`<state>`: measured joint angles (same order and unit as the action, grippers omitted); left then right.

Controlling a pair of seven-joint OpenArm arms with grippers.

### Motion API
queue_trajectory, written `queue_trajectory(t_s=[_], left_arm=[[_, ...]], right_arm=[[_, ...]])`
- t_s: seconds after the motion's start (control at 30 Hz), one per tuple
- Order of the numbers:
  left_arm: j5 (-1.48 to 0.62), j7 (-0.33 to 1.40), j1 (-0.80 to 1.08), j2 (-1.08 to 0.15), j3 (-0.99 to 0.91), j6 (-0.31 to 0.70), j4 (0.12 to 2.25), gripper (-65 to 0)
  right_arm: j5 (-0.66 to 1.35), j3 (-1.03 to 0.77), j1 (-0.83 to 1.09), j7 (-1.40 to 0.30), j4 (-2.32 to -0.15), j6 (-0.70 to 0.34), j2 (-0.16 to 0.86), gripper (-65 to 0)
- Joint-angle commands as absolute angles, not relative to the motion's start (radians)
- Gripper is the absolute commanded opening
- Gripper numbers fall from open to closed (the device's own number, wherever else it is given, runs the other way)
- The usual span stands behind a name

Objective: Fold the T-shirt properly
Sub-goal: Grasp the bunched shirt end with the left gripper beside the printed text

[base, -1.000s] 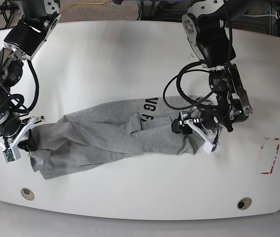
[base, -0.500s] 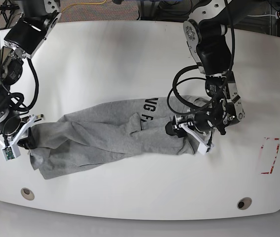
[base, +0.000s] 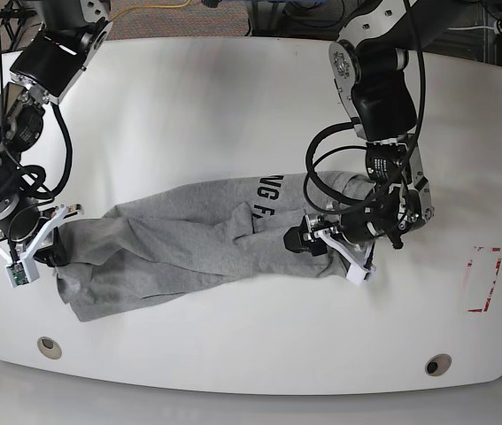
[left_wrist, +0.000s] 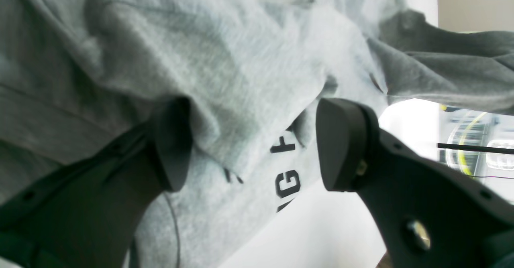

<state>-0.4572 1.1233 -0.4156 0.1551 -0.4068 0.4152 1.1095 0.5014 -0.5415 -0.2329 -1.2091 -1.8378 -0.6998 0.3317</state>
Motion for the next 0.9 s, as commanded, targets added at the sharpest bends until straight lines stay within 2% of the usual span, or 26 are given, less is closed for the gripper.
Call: queue_trajectory(t_s=[0.0, 0.47, 0.57, 0.6, 0.63, 0.67, 0.77, 0.87], left_arm=[[-0.476, 1.113, -0.453, 0.157, -0.404, 0.417, 1.084, -21.0], [-0.476, 1.072, -0.466, 0.157, -0.361, 0.417, 1.041, -22.5], [-0.478, 1.058, -0.466, 0.157, -0.357, 0.417, 1.041, -31.0], [-0.478, 1.05, -0.466, 0.157, -0.357, 0.417, 1.041, -37.2], [-0.478, 1.046, -0.466, 0.157, -0.357, 0.417, 1.041, -40.0], [-0.478, 1.033, -0.466, 0.157, -0.355, 0.417, 1.041, -47.8], [-0.478, 1.003, -0.466, 0.157, -0.354, 0.418, 1.04, -58.7], [-0.478, 0.997, -0.466, 0.157, -0.338, 0.42, 1.04, -59.7]], right_arm=[[0.515, -0.542, -0.255, -1.184, -1.853, -0.698, 0.338, -62.9], [0.515, -0.541, -0.255, -1.184, -1.853, -0.698, 0.338, -62.9], [0.515, -0.541, -0.255, -1.184, -1.853, -0.698, 0.338, -62.9], [0.515, -0.541, -0.255, -1.184, -1.853, -0.698, 0.337, -62.9], [0.515, -0.541, -0.255, -1.184, -1.853, -0.698, 0.337, -62.9], [0.515, -0.541, -0.255, -1.184, -1.853, -0.698, 0.337, -62.9], [0.515, -0.541, -0.255, -1.184, -1.853, -0.698, 0.337, -62.9], [0.515, -0.542, -0.255, -1.184, -1.853, -0.698, 0.337, -62.9]])
